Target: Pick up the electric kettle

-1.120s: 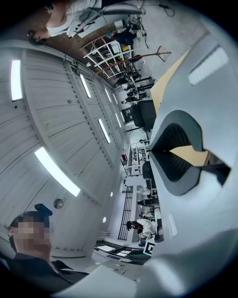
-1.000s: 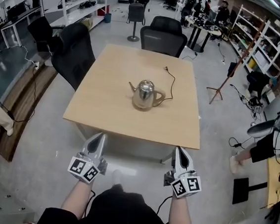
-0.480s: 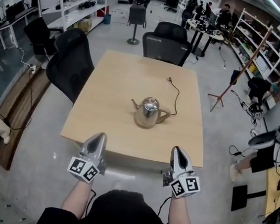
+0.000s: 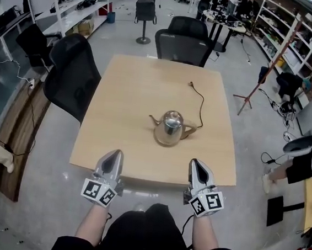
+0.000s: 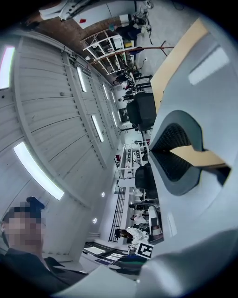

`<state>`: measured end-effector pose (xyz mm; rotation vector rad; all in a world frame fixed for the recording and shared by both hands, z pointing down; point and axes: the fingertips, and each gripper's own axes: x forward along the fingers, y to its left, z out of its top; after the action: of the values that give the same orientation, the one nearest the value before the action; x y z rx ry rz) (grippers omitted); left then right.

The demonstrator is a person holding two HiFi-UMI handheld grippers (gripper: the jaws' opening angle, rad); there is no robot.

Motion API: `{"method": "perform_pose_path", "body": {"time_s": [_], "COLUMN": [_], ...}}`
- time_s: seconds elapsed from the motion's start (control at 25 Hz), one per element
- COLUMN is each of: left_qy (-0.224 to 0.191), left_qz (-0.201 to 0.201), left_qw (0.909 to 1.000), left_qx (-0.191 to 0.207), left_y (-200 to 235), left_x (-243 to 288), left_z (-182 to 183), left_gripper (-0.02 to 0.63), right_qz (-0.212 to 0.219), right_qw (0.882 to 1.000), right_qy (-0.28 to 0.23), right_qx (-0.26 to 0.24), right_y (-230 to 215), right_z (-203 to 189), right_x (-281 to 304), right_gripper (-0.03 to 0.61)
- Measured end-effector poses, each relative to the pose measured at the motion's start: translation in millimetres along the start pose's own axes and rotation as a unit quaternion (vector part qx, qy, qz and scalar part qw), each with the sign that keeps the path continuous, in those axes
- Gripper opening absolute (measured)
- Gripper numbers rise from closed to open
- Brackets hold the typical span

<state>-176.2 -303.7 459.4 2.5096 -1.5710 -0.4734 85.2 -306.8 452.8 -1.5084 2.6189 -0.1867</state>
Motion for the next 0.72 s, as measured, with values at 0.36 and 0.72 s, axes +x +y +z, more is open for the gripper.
{"method": "perform_pose_path", "body": {"time_s": [0.36, 0.72], "left_qy": [0.035, 0.051], "left_qz": [-0.003, -0.013], "left_qw": [0.9993, 0.9986], "left_qx": [-0.013, -0.007], "left_y": [8.5, 12.8], "left_x": [11.0, 55.0], "left_z": [-24.7, -34.5], "left_gripper": [-0.002, -0.002], "right_qz": [-0.015, -0.038], "right_qw": [1.0, 0.999], "right_qy": [0.025, 0.019], "right_qx": [0.008, 0.013], "right_y": [-16.2, -56.2], "right_z": [-15.3, -17.6], "right_x": [14.0, 32.0], "right_gripper": [0.002, 0.002]}}
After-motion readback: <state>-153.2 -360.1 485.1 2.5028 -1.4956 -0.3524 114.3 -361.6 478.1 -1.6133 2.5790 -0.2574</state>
